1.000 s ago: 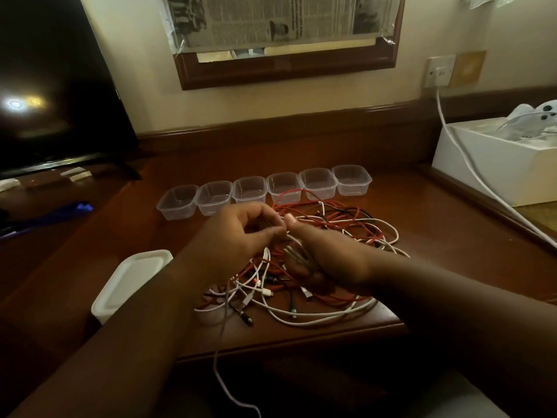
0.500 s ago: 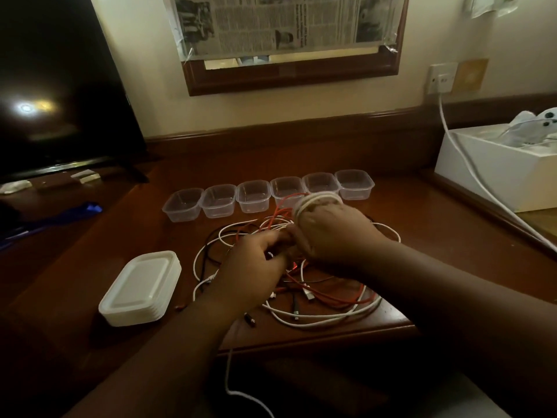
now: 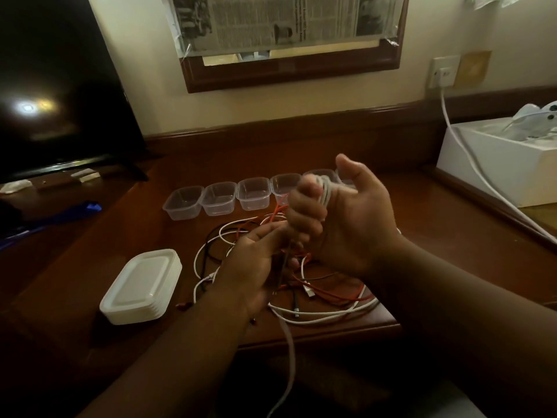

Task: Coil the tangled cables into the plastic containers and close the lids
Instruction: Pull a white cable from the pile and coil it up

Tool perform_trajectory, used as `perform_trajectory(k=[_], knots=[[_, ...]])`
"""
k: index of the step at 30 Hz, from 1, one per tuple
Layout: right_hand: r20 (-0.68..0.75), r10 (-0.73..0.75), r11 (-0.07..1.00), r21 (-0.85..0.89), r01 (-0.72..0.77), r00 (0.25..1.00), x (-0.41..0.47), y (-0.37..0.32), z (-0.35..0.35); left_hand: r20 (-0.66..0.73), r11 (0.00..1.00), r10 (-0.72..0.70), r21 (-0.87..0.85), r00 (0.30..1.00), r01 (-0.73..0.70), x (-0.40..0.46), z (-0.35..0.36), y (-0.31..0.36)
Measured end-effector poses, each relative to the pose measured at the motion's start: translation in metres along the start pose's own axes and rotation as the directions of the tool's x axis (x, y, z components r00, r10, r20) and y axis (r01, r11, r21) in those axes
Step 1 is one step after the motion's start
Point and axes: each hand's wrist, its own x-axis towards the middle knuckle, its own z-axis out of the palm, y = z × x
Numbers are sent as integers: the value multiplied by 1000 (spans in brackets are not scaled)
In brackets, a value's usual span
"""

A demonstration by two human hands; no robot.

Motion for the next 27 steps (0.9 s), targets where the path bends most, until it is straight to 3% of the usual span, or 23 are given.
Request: perform_trajectory(k=[2,3,4,5,6,7,8,10,12,13,15,17,19,21,22,24,25,27], knots=[[-115,-215,920,-358,162,970,1,1,-3,-1,995,-8,102,1000,8,-2,4,-4],[-106,-332,768,-607,203,937,1,2,-7,9,989,8,149,1000,-9,-2,5,-7],[-38,-425,512,-834,206,904,0,4,-11,22,983,14,185,1000,-18,-3,5,-6],[68,-458,180,-969,167,886,-1,6,-14,39,970,26,240,999,-34,-2,5,-6],[171,-419,-152,-981,117,892,-3,7,-17,48,938,38,343,998,-52,-3,4,-4],[225,-342,-411,-909,70,912,-4,7,-19,64,877,71,472,995,-93,-2,0,-3],[198,-272,-567,-824,9,942,-4,6,-19,78,797,115,588,990,-139,-3,-3,-2],[11,-203,-667,-733,-130,979,-5,7,-20,142,667,218,700,966,-253,-4,-10,2],[-226,-129,-599,-759,-257,966,-7,12,-19,247,573,275,734,929,-364,-4,-16,6],[-337,-63,-465,-823,-326,940,-7,12,-18,295,526,304,741,906,-418,-4,-19,8],[-457,170,15,-885,-466,873,-10,9,-15,327,532,351,702,878,-474,-3,-20,15],[-301,484,457,-714,-530,822,-13,2,-16,285,660,363,593,887,-461,-3,-21,19],[45,594,753,-383,-535,803,-14,-3,-15,210,849,306,382,929,-366,-2,-19,16],[259,447,893,-80,-443,856,-13,-5,-8,138,954,237,154,962,-258,-2,-12,8],[286,333,934,34,-357,899,-12,-6,-5,97,981,178,56,979,-184,-2,-7,5],[199,88,985,131,-116,976,-8,-9,1,58,998,31,-52,998,-28,-2,-1,-3],[116,-30,995,93,20,993,-6,-10,6,74,997,-41,-56,996,45,-2,1,-7],[-84,-226,956,-209,205,970,-2,-12,9,114,991,-129,46,985,125,-5,4,-10]])
